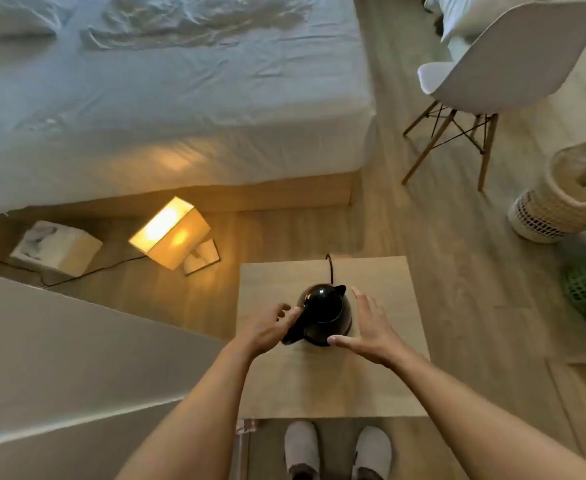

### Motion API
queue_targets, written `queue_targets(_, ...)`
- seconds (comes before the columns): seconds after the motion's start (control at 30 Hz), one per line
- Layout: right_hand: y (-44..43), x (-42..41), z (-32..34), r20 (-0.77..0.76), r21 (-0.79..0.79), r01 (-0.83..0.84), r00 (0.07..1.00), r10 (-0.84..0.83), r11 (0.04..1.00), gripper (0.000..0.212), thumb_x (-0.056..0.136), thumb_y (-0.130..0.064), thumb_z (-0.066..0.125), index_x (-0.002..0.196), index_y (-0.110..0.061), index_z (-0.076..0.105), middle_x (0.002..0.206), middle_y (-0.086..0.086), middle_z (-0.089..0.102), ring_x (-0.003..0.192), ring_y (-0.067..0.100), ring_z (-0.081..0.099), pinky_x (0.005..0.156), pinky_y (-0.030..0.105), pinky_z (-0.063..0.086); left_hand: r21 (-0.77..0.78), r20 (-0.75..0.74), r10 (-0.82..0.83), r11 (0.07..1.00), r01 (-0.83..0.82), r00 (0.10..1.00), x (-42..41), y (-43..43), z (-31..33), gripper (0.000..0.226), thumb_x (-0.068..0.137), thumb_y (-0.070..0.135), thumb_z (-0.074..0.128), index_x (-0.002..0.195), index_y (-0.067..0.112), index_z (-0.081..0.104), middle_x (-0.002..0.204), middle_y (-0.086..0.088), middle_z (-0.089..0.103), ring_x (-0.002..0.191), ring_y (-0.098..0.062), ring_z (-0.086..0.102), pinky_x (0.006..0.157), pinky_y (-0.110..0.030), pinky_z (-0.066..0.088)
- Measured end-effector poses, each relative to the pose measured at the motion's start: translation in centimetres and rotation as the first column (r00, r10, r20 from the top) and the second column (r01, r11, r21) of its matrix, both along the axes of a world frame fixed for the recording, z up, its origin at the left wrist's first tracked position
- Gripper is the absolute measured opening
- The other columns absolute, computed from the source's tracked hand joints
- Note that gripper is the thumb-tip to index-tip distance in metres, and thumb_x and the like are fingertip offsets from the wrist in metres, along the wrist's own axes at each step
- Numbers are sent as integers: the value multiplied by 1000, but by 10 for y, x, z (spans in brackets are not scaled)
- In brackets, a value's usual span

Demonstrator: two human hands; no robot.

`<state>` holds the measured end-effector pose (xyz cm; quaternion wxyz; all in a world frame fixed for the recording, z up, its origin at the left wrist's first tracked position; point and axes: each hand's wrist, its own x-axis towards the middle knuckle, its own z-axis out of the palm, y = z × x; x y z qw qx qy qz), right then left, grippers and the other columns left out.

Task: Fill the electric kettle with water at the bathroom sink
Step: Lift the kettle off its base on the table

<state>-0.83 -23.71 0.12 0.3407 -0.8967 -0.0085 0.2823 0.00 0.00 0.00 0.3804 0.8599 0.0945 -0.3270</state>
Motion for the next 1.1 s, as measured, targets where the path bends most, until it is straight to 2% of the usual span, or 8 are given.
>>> queue_targets(0.2, 33, 3, -53, 17, 83, 123, 992, -125, 989, 124, 72, -38, 93, 165, -23, 11, 170, 7, 20, 157, 31, 24, 126, 45, 26, -112, 65, 39, 993, -32, 997, 0, -2, -43, 39, 100, 45, 46, 82, 16, 64, 72, 5, 56, 65, -10, 49, 56, -22, 34)
queue_targets(0.3, 44, 1, -70, 65, 120, 182, 979, -191, 976, 124, 71, -33, 94, 164, -19, 13, 169, 9, 18, 156, 32, 23, 125, 45, 28, -215, 36, 118, 971, -108, 992, 0, -5, -57, 44, 97, 49, 47, 66, 18, 54, 65, 4, 46, 59, -11, 41, 56, -26, 30)
queue_targets(0.43, 50, 3, -81, 95, 148, 267, 955, -282, 952, 122, 70, -32, 95, 163, -21, 17, 169, 6, 20, 155, 31, 25, 121, 44, 34, -357, -14, 208, 912, -200, 978, 0, -13, -65, 53, 98, 48, 49, 66, 7, 61, 64, -7, 54, 57, -11, 48, 58, -29, 40)
queue_targets(0.5, 50, 7, -77, 98, 172, 273, 951, -292, 946, 122, 71, -32, 94, 164, -22, 15, 169, 6, 22, 156, 29, 26, 121, 44, 34, -379, -9, 298, 882, -279, 954, 0, -18, -64, 55, 93, 54, 53, 58, 12, 61, 59, -3, 53, 60, -17, 51, 64, -44, 50)
queue_targets(0.57, 48, 13, -67, 100, 190, 268, 952, -290, 945, 123, 72, -32, 93, 165, -24, 13, 169, 5, 24, 156, 27, 27, 121, 41, 33, -378, 16, 365, 864, -332, 931, 4, -21, -54, 56, 87, 60, 54, 46, 22, 57, 50, 4, 50, 55, -18, 49, 59, -42, 45)
queue_targets(0.73, 38, 29, -7, 202, 267, 213, 941, -271, 940, 125, 69, -42, 94, 164, -32, 13, 169, -1, 25, 154, 21, 28, 119, 32, 30, -498, 44, 470, 775, -388, 882, 26, -21, 14, 55, 93, 48, 59, 50, 15, 55, 45, 0, 50, 42, -12, 43, 47, -27, 34)
queue_targets(0.9, 20, 50, 100, 368, 356, 221, 860, -353, 908, 129, 61, -55, 93, 159, -46, 10, 163, -1, 31, 150, 20, 33, 119, 41, 38, -625, 188, 338, 765, -153, 922, 66, -39, 130, 54, 96, 40, 58, 52, 9, 57, 44, -3, 48, 36, -11, 42, 42, -22, 35)
queue_targets(1.1, -39, 57, 243, 582, 401, 286, 654, -483, 870, 123, 56, -59, 91, 156, -35, 24, 151, -9, 42, 142, 19, 43, 117, 44, 43, -662, 355, 181, 741, 110, 917, 100, -103, 280, 52, 98, 35, 56, 53, 9, 57, 37, 6, 48, 29, -7, 41, 38, -17, 34)
